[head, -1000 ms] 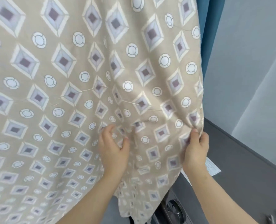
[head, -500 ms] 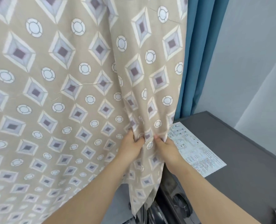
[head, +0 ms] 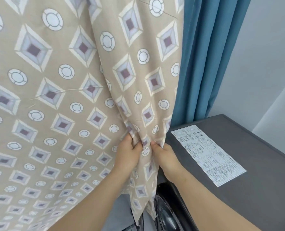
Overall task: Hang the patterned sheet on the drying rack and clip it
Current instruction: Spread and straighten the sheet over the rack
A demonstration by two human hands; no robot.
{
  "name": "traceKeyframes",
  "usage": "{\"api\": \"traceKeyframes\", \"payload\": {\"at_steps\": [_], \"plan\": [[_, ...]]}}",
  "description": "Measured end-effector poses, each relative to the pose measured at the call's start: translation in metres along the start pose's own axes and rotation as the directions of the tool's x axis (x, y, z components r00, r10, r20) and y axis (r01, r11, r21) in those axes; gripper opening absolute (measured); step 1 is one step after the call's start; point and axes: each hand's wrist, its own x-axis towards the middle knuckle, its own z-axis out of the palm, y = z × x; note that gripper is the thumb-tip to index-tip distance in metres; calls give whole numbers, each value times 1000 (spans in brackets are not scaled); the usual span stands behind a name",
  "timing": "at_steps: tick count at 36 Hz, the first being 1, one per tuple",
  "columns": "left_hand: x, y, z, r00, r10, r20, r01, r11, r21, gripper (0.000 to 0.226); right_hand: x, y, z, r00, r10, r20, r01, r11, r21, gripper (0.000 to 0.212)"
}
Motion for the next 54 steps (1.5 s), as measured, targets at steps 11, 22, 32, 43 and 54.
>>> {"api": "traceKeyframes", "payload": {"at_steps": [11,22,32,43,54], "plan": [[9,-9,-7,991,-21,-129,20,1000,-9,27,2,3,-12,999,54,0,-52,970,-237,18],[-18,-4,21,990,117,-75,-109,989,99,29,-23,8,-83,897,32,-441,-43,999,-14,17],[-20,14,37,972,223,77,-228,972,56,42,-29,-35,-112,636,-124,-762,291,953,88,29],[2,36,31,977,176,124,-191,973,126,33,-12,-50,-93,993,57,102,-70,989,132,49],[36,111,6,927,375,-32,-374,927,10,35,16,-153,-52,950,-152,272,35,919,393,40]]}}
